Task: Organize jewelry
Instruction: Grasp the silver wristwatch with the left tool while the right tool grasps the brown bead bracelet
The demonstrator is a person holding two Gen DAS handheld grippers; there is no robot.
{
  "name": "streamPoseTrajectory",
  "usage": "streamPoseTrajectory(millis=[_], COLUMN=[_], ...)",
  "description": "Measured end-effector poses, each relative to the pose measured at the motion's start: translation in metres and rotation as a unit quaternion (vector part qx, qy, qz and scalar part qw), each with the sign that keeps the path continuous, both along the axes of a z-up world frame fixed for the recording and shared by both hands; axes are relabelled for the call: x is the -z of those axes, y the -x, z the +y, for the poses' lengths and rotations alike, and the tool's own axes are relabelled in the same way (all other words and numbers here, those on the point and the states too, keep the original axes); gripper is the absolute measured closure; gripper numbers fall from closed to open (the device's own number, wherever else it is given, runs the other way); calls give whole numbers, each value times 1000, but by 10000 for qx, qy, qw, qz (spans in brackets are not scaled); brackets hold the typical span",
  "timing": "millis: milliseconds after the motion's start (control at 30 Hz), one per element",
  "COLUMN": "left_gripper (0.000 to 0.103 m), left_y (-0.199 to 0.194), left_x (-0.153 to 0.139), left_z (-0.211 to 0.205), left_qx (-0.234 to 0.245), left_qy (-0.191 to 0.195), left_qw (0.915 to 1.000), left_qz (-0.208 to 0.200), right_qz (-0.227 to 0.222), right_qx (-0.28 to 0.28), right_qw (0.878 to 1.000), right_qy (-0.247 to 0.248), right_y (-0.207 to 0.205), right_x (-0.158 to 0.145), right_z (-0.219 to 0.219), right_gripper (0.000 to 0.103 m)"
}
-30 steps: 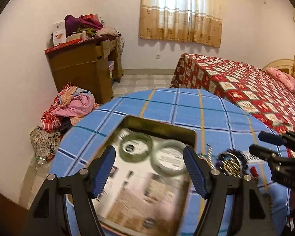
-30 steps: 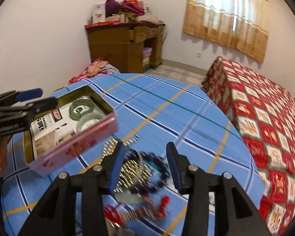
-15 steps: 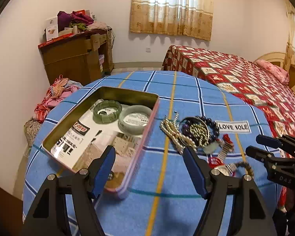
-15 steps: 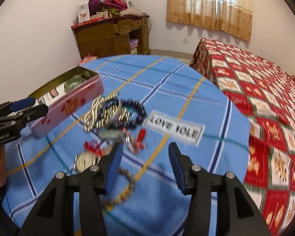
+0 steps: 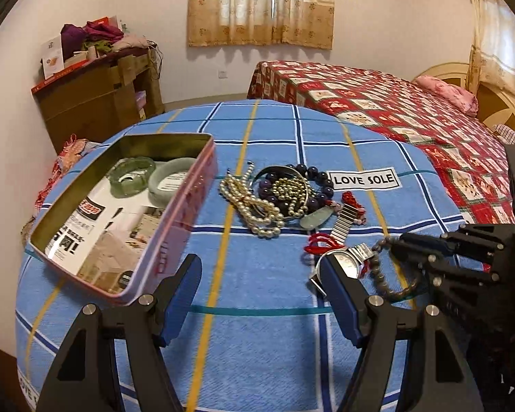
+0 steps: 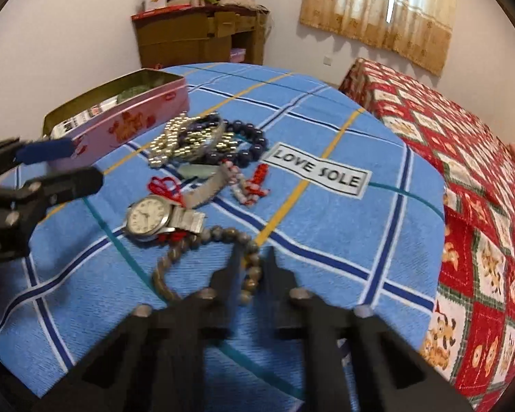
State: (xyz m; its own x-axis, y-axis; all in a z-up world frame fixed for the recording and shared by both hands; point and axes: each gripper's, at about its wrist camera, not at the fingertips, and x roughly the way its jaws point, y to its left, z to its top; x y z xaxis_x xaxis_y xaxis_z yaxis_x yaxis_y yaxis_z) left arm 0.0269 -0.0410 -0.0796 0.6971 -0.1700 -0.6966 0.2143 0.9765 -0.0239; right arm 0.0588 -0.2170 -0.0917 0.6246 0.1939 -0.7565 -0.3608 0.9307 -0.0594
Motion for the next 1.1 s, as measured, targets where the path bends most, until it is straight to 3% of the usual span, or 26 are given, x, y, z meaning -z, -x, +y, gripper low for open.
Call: streamPoseTrajectory(millis=[333,633,800,967,1100], left_gripper=[32,33,61,64,65], left_y=[-3,-17,-15,-9,-3], left_x=[5,25,25,23,11], left_z=[-20,-44,-44,-35,-19], left_qx=[398,969,1051,1033,964], left_qy=[223,285,279,423,768], left_qw=[9986,9910,9904,9903,9900], left_qz=[262,881,855,826,684], right_qz=[-6,-24,-35,-39,-57], right_qx=[382,404,399,403,413], right_qw=[9987,9985,9985,9985,9983], right_qy=[-337,-373,-366,-378,-403], right_y=[7,10,11,11,11], right_x=[-10,-10,-9,-9,-9], right_z=[-31,-32,-32,-32,-31], right_gripper=[93,93,93,93,93])
